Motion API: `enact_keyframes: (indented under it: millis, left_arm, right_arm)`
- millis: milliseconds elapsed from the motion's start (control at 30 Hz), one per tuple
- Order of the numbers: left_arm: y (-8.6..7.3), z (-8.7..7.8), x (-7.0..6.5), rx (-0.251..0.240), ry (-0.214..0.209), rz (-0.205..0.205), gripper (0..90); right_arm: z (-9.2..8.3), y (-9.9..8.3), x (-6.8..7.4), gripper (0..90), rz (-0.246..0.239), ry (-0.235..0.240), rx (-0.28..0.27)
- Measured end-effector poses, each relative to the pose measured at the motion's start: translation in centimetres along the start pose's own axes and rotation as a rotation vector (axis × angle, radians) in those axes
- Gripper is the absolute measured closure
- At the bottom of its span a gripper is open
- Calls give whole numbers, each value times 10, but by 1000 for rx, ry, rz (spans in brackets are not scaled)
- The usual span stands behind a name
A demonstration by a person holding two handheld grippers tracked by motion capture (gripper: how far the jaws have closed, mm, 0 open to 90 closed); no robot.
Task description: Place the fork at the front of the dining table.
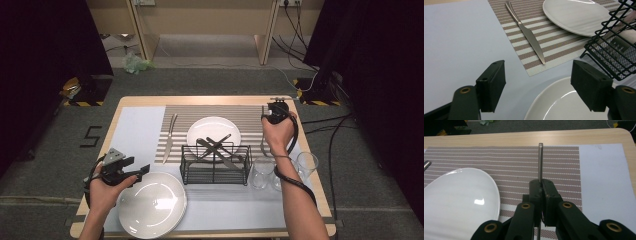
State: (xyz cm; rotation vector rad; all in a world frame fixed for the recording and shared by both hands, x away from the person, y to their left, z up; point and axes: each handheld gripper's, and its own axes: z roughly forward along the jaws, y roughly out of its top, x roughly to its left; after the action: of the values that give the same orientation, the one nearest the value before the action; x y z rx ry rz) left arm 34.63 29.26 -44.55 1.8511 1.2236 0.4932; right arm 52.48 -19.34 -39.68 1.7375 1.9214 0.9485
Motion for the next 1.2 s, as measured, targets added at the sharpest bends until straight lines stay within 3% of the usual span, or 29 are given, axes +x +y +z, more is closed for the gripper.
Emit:
enact_keyframes:
  millis: [433,1200]
  left_arm:
    - [0,0,0,0,-3,-4,274]
    - [0,0,1,-2,-1,-5,274]
  right_arm:
    - [-1,1,-1,873,13,-23,62]
    - [8,1,1,872,5,-37,101]
